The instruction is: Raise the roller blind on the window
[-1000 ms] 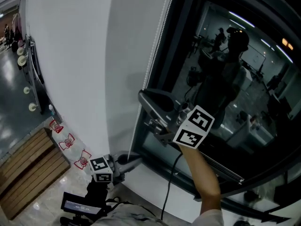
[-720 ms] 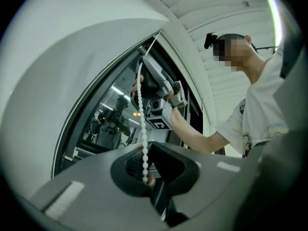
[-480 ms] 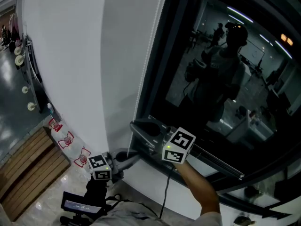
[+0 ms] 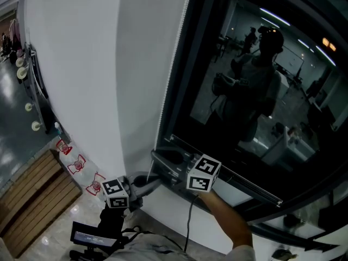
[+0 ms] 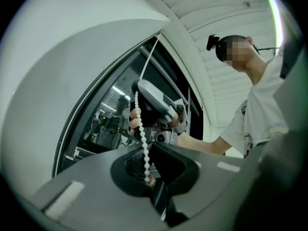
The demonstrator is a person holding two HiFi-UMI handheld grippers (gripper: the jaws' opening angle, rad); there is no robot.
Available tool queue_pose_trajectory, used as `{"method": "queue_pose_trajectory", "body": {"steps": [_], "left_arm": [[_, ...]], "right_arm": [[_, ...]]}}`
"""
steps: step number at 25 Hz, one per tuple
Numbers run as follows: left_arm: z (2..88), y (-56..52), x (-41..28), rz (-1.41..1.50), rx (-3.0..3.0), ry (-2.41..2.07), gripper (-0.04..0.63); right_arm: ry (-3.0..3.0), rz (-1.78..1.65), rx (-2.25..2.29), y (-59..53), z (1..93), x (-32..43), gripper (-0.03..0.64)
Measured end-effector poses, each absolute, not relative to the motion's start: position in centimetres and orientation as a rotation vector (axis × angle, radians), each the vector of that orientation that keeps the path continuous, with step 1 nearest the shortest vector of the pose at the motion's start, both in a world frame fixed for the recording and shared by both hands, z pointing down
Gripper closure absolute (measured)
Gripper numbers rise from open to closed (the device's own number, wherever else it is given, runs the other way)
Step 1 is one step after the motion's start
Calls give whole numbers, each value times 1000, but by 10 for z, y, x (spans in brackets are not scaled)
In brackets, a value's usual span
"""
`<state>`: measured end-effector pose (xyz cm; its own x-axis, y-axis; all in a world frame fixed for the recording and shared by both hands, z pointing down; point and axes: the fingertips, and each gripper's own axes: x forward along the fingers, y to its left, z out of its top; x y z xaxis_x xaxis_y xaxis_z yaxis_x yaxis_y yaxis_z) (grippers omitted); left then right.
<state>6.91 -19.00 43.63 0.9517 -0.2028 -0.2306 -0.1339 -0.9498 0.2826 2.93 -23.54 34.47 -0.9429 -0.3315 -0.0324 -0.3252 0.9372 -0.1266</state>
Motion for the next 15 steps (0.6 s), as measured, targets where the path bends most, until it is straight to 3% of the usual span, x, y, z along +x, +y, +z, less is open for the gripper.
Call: {"method": "queue_pose_trajectory", "body": {"steps": [3, 7, 15], "left_arm": [[435, -190, 70, -375, 2844, -244, 597], [433, -188, 70, -381, 2849, -239, 597], [435, -186, 67, -383, 2850, -243, 597]], "right_arm": [[3056, -112, -470, -231, 343, 27, 599], [3037, -110, -401, -229, 331, 24, 510], [2906, 16, -362, -244, 257, 32, 479]]}}
